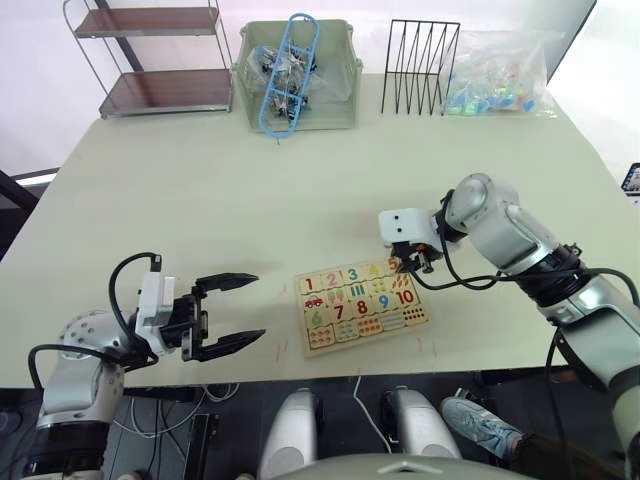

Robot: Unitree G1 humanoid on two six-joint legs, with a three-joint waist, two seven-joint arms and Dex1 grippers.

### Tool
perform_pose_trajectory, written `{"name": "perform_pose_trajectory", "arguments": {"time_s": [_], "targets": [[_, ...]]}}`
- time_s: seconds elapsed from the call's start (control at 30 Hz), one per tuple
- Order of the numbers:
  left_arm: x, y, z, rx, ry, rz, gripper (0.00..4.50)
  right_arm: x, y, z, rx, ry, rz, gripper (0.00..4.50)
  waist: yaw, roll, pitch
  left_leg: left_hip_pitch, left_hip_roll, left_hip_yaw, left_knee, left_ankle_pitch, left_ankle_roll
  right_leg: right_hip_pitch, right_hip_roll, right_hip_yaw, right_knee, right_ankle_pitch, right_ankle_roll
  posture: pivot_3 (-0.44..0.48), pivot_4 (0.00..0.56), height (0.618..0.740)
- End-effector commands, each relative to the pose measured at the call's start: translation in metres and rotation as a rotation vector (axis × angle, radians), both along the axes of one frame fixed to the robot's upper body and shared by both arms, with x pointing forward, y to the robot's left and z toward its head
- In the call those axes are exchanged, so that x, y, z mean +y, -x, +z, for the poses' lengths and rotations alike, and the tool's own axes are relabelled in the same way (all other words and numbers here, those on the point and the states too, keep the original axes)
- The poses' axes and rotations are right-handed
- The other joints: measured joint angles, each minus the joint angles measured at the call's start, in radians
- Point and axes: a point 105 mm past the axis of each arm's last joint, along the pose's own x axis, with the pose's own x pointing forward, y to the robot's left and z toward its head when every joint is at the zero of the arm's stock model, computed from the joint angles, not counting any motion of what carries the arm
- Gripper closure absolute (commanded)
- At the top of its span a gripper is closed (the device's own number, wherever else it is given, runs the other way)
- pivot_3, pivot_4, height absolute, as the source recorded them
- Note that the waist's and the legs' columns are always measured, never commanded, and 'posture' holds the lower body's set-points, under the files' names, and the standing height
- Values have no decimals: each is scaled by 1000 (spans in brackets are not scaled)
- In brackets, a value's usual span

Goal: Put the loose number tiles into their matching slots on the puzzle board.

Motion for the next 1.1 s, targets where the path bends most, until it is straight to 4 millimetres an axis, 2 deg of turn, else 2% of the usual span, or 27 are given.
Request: {"name": "perform_pose_trajectory", "arguments": {"time_s": [0.03,0.7,0.73,0.77,0.9,0.93,1.1], "targets": [[-1,1,9,-36,-9,-4,0,4,3,3,-11,-5,27,3653,0,0,0,0,0,0,0,0,0,0,0,0,0,0,0,0,150,740],[-9,-3,15,-37,-9,-12,0,-1,3,0,-25,3,41,3653,0,0,0,0,0,0,0,0,0,0,0,0,0,0,0,0,150,740],[-9,-3,16,-38,-9,-12,0,-1,3,0,-27,5,43,2638,0,0,0,0,0,0,0,0,0,0,0,0,0,0,0,0,150,740],[-9,-3,16,-37,-9,-13,0,-1,3,0,-28,5,44,2301,0,0,0,0,0,0,0,0,0,0,0,0,0,0,0,0,150,740],[-10,-3,16,-37,-8,-13,0,-3,2,1,-34,4,43,397,0,0,0,0,0,0,0,0,0,0,0,0,0,0,0,0,150,740],[-10,-3,16,-37,-9,-13,0,-3,1,2,-36,3,41,114,0,0,0,0,0,0,0,0,0,0,0,0,0,0,0,0,150,740],[-10,-4,17,-38,-8,-12,0,-6,-3,6,-45,-15,27,114,0,0,0,0,0,0,0,0,0,0,0,0,0,0,0,0,150,740]]}}
